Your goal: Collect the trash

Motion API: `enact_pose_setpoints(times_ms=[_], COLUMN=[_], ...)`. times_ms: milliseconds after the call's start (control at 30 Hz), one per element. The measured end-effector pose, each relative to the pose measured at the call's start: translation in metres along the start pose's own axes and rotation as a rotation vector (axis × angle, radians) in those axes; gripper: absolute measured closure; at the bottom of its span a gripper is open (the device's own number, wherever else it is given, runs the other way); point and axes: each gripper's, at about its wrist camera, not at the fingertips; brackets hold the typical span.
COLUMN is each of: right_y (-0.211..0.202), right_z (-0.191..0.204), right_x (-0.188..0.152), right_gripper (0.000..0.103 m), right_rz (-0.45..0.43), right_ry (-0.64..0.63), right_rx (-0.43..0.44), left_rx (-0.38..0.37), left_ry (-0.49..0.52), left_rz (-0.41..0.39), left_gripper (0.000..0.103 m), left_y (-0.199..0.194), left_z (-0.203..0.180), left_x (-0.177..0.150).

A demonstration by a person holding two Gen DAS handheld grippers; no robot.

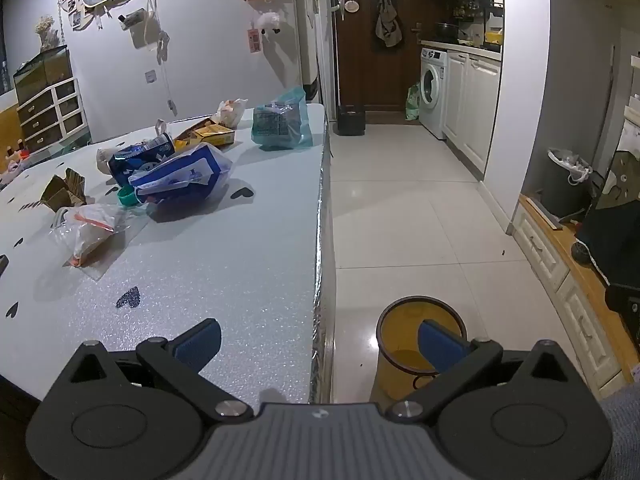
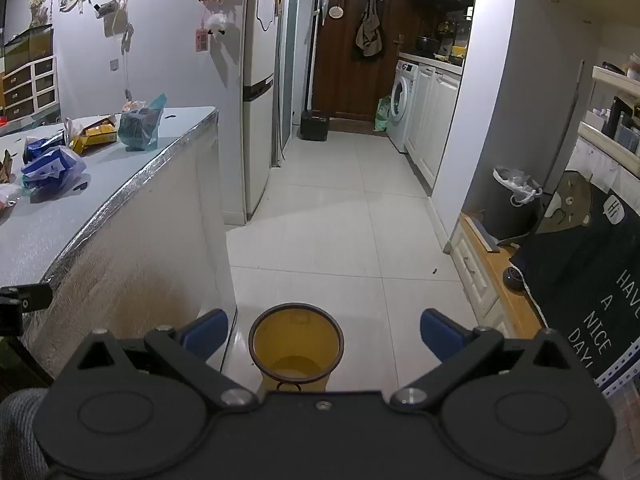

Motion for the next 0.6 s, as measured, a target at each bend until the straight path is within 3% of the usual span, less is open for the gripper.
enact_pose_setpoints(times_ms=[600], right_y=[0.0002], right_z=[0.0009], right_x=[0.0014], right_gripper=[0.0], right_rz=[-0.004], right_ry=[0.005], right_rx=[-0.001], left_rx=[0.001], left_ry=[0.003], left_rz=[-0.003], left_gripper=[0.0], left_y=[0.0001], left_z=[0.0003], left_x=[0.0])
Point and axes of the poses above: each gripper's, at about its wrist camera, not at the fingertips, and y roughly the way its jaws point, z to its left, x to its top, and after that the axes turned 5 degrees about -y, right-handed
